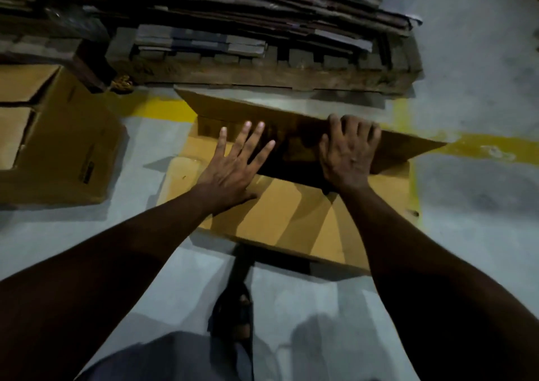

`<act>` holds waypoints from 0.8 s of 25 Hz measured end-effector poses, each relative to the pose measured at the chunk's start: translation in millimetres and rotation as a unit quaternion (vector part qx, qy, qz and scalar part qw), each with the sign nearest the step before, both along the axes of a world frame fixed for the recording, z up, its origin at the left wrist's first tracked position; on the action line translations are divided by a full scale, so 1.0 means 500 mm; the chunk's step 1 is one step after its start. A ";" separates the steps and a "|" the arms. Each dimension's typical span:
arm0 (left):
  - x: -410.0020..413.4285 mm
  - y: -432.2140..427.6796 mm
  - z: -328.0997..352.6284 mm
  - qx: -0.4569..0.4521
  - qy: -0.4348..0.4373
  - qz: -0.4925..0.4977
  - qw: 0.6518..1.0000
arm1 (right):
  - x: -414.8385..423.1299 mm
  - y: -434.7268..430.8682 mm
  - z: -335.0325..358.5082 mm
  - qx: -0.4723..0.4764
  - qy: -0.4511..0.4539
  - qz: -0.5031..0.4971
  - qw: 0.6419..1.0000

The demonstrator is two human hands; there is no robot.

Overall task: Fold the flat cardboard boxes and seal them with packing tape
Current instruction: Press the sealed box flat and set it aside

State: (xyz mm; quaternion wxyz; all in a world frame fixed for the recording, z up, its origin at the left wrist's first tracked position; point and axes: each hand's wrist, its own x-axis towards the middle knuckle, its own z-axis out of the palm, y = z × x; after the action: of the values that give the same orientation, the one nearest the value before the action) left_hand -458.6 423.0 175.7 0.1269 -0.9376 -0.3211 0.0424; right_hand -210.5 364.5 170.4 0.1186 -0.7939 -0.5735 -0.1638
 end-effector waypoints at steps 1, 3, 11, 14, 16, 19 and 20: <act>-0.007 -0.013 0.006 -0.011 0.003 0.006 1.000 | -0.017 -0.033 -0.003 -0.019 0.005 -0.003 1.000; -0.025 -0.042 0.005 -0.054 0.023 0.022 0.998 | -0.045 -0.105 -0.026 -0.061 0.039 0.012 0.997; -0.099 -0.019 -0.068 -0.235 0.059 0.133 0.961 | -0.043 -0.237 -0.128 -0.264 0.187 -0.173 0.930; -0.109 0.038 -0.081 -0.269 0.043 0.223 0.936 | 0.003 -0.246 -0.143 -0.250 0.233 -0.296 0.892; -0.122 0.073 -0.087 -0.295 -0.002 0.302 0.907 | 0.024 -0.238 -0.144 -0.217 0.267 -0.363 0.866; -0.141 0.098 -0.100 -0.314 -0.057 0.370 0.872 | 0.032 -0.224 -0.135 -0.181 0.270 -0.407 0.854; -0.143 0.099 -0.099 -0.314 -0.071 0.379 0.868 | 0.032 -0.222 -0.127 -0.168 0.274 -0.418 0.850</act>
State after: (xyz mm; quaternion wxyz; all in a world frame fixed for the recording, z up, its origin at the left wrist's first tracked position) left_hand -530.0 472.4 126.1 -0.2230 -0.7348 -0.6294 0.1188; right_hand -194.6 253.7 106.9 0.0555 -0.9792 -0.1503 0.1249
